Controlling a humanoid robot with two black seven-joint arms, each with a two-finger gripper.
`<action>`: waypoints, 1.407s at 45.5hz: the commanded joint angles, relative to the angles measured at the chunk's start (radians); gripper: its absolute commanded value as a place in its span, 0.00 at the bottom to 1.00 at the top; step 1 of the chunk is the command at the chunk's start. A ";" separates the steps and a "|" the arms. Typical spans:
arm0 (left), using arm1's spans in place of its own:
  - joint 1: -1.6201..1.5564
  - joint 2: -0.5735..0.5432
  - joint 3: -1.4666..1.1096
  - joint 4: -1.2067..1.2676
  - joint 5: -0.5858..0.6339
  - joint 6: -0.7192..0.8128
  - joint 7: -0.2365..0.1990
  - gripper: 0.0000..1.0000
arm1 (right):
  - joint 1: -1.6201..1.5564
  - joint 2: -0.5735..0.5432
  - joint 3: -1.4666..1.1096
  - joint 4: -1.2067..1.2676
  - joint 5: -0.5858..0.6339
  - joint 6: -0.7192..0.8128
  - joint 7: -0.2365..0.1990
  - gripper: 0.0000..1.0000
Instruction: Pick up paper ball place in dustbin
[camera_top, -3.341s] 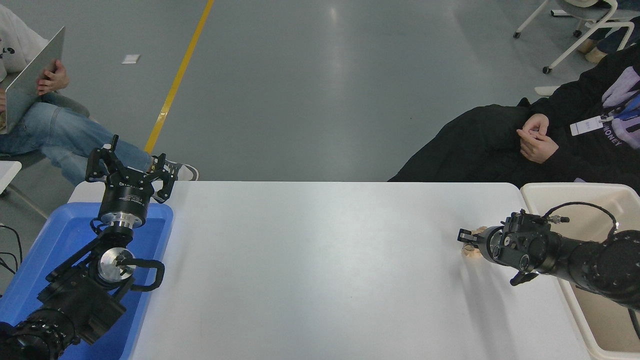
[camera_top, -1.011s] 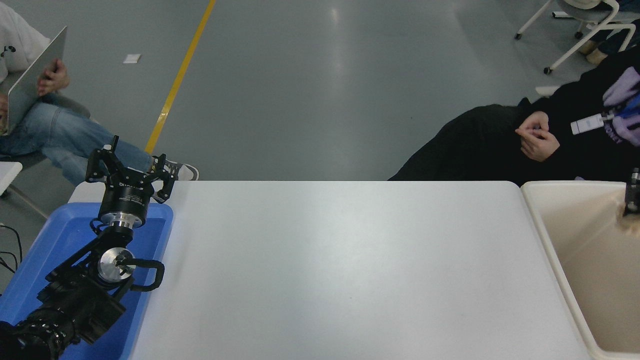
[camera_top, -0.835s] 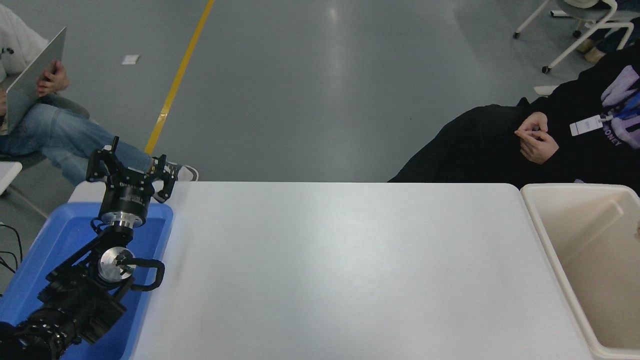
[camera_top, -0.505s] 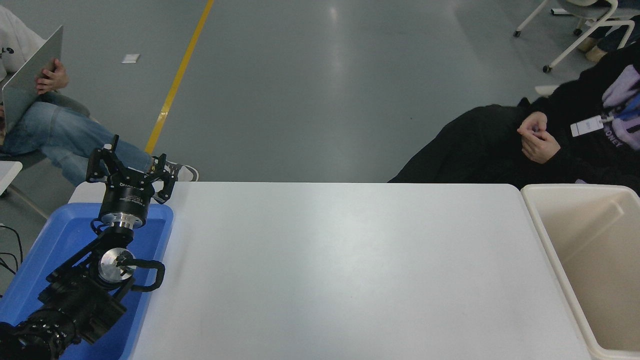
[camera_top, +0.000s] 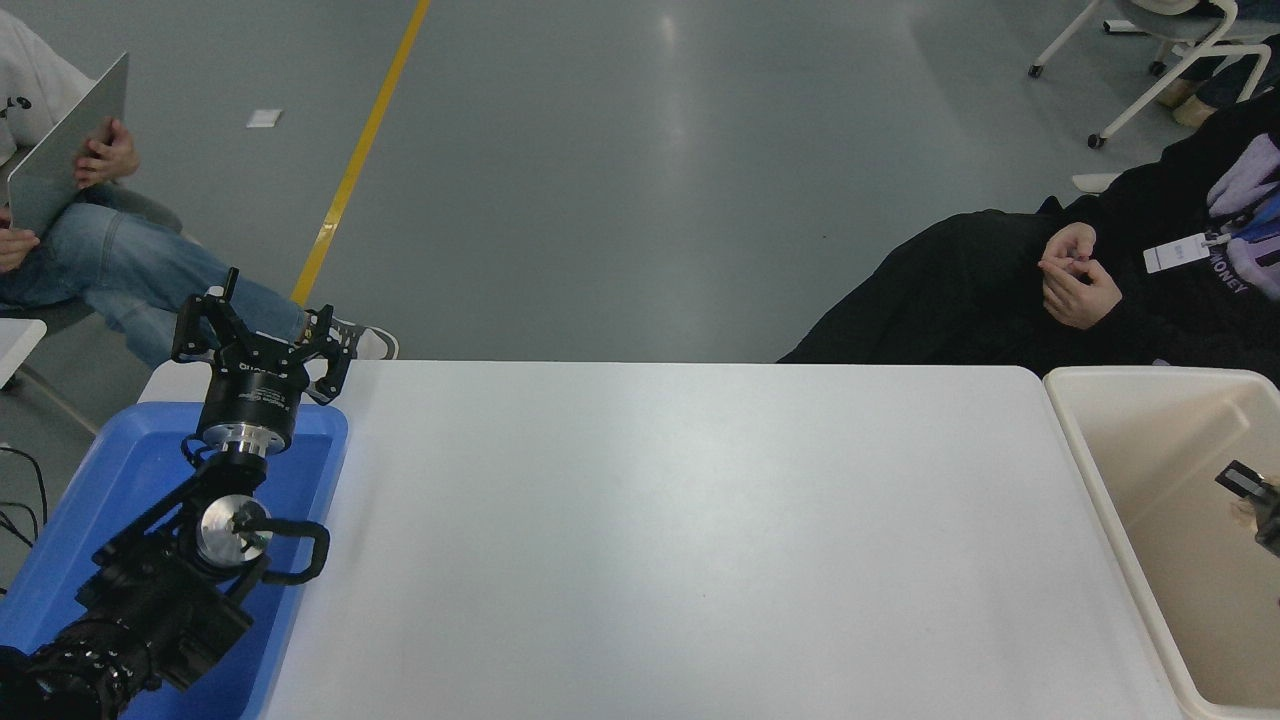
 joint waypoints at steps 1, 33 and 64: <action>0.000 0.000 0.000 0.001 0.000 0.000 0.000 0.99 | -0.066 0.053 0.034 -0.101 0.002 -0.011 0.001 0.00; 0.000 0.000 0.000 0.001 0.000 0.000 0.000 0.99 | -0.062 0.045 0.045 -0.087 0.003 -0.122 0.001 0.74; 0.000 0.000 0.000 0.001 0.000 0.000 0.000 0.99 | 0.009 -0.019 0.048 0.061 0.005 -0.126 0.001 0.74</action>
